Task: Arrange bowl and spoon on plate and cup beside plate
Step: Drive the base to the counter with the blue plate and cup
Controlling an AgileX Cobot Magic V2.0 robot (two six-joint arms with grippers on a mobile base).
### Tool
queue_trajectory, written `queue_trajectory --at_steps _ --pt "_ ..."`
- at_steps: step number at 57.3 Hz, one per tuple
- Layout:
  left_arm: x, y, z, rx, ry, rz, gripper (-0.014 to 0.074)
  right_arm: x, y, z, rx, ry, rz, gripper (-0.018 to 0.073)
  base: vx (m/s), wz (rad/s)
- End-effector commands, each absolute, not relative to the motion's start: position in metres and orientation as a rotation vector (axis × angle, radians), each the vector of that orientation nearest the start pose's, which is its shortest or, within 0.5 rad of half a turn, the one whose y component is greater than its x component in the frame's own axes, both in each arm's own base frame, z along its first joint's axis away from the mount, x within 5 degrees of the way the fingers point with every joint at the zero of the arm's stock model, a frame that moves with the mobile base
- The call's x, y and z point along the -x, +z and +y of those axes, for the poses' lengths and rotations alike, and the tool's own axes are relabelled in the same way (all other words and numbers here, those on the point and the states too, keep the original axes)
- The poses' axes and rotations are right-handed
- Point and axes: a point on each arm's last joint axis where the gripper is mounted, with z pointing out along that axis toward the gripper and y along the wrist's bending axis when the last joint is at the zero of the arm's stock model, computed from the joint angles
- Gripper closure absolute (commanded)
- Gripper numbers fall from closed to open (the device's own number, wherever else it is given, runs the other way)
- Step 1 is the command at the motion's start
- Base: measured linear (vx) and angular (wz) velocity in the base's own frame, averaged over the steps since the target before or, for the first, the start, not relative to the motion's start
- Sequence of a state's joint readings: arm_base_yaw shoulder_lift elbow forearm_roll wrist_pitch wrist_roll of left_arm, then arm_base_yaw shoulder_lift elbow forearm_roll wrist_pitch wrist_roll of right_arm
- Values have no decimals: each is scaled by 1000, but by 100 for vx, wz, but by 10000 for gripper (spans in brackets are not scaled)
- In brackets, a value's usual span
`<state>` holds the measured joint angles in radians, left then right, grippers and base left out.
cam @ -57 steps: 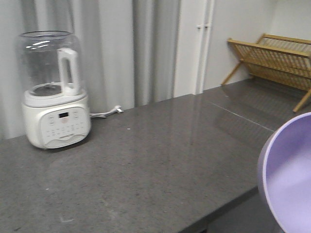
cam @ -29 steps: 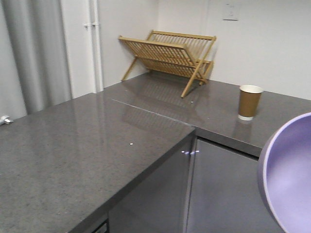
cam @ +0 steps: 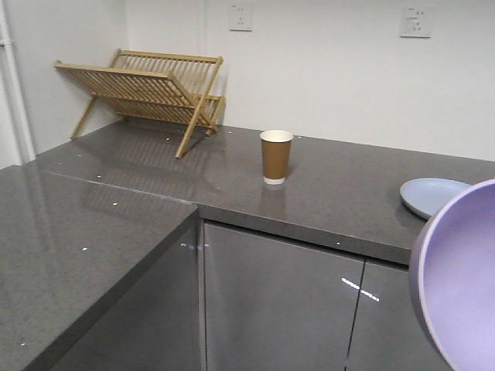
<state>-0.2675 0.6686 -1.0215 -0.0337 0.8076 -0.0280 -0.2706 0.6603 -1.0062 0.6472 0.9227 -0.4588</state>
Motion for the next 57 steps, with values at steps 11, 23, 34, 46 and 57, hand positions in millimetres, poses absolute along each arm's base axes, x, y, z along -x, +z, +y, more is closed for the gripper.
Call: queue_trajectory --at_steps 11,23,34,46,57 --pt "-101 436 -31 -212 -259 1828 596 -101 437 17 74 282 1810 568 13 -43" --pt "-101 436 -31 -212 -259 1828 596 -101 437 17 74 282 1810 568 18 -38" --pt "-101 436 -31 -212 -259 1828 596 -101 437 17 74 282 1810 568 22 -29" --pt "-101 436 -31 -212 -259 1828 596 -101 437 17 74 282 1810 568 29 -19" --pt "-101 436 -31 -212 -259 1828 596 -101 437 17 74 282 1810 568 35 -8"
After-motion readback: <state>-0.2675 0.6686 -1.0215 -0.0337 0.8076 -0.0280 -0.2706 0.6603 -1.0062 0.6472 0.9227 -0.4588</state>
